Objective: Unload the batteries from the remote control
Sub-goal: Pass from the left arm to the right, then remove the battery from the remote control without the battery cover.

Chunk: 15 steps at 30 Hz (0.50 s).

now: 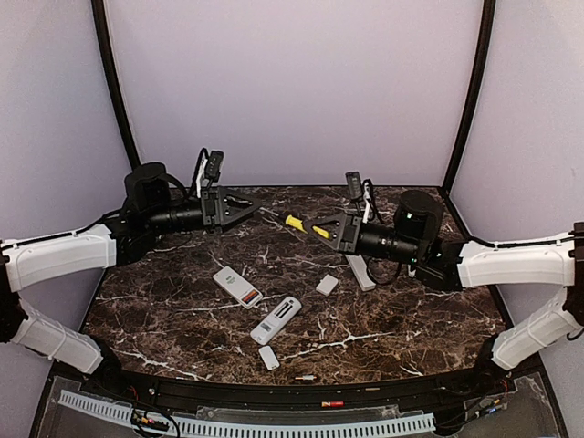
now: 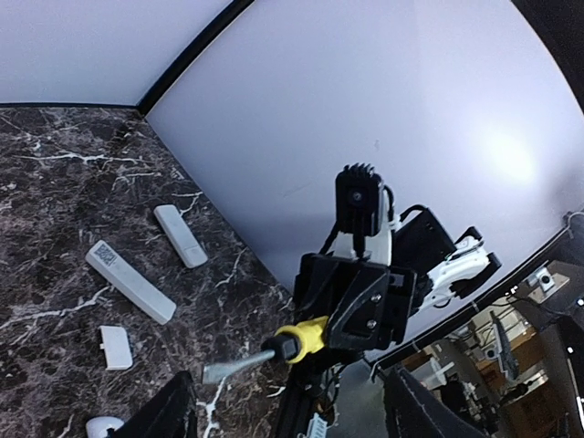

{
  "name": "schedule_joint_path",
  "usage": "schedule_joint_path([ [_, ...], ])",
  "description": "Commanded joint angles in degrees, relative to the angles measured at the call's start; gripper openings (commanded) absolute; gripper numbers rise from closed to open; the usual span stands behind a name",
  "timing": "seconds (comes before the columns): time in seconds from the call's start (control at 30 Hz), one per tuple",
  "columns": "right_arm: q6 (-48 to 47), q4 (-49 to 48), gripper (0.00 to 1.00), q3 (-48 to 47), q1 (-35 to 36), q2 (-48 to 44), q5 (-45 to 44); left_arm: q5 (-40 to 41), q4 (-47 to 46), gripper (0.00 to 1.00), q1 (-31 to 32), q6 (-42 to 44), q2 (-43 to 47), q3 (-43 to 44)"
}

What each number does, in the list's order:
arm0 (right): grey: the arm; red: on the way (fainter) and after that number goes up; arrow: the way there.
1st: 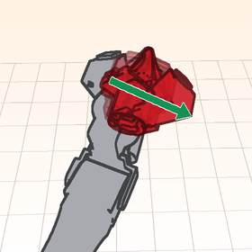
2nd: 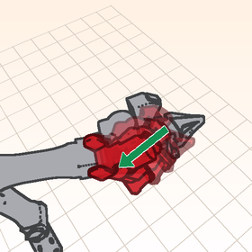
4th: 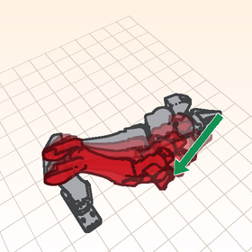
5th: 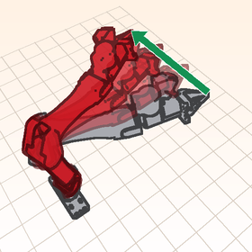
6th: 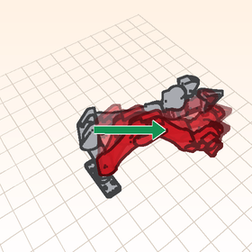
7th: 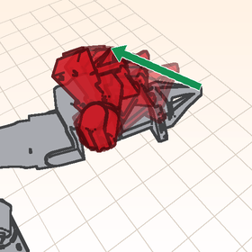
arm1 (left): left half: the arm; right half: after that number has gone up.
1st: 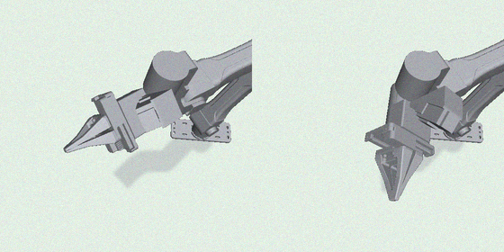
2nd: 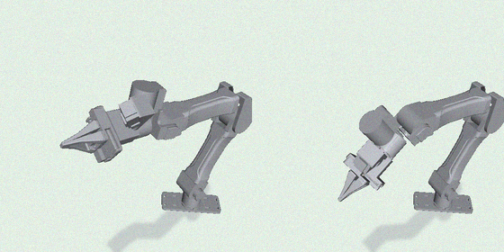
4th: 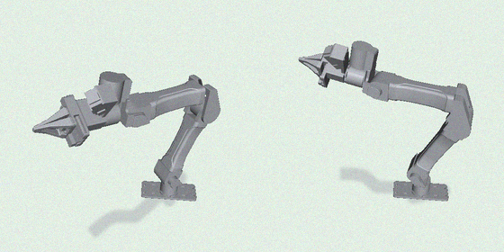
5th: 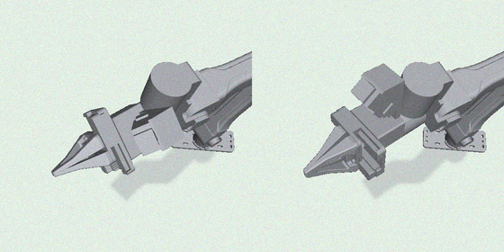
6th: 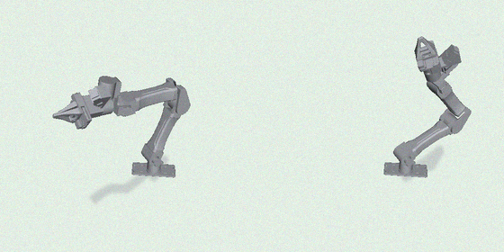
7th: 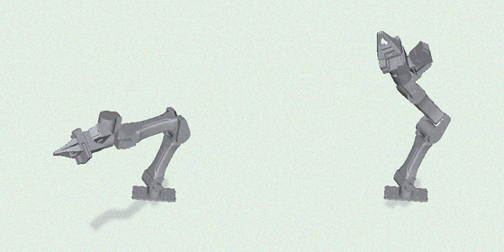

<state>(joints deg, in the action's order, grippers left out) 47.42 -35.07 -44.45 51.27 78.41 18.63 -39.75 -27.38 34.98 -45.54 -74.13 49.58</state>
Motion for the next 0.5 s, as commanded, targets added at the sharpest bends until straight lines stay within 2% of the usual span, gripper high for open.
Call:
schedule_joint_path([
  [0.0,-5.5,13.0,0.00,-2.4,-0.3,-3.8,-6.8,5.6,11.6,0.74,-1.1,4.2,4.1,-0.2],
  [0.2,-10.1,25.0,0.00,-5.4,0.0,-0.9,-9.6,10.1,21.5,0.74,-5.4,1.9,4.2,-4.2],
  [0.3,-11.6,27.8,0.00,-6.6,0.9,1.4,-10.2,11.9,24.1,0.64,-7.1,1.5,3.8,-6.5],
  [0.47,-14.3,31.6,0.00,-9.7,2.7,6.6,-10.7,15.3,26.8,0.59,-8.2,1.2,2.7,-9.3],
])
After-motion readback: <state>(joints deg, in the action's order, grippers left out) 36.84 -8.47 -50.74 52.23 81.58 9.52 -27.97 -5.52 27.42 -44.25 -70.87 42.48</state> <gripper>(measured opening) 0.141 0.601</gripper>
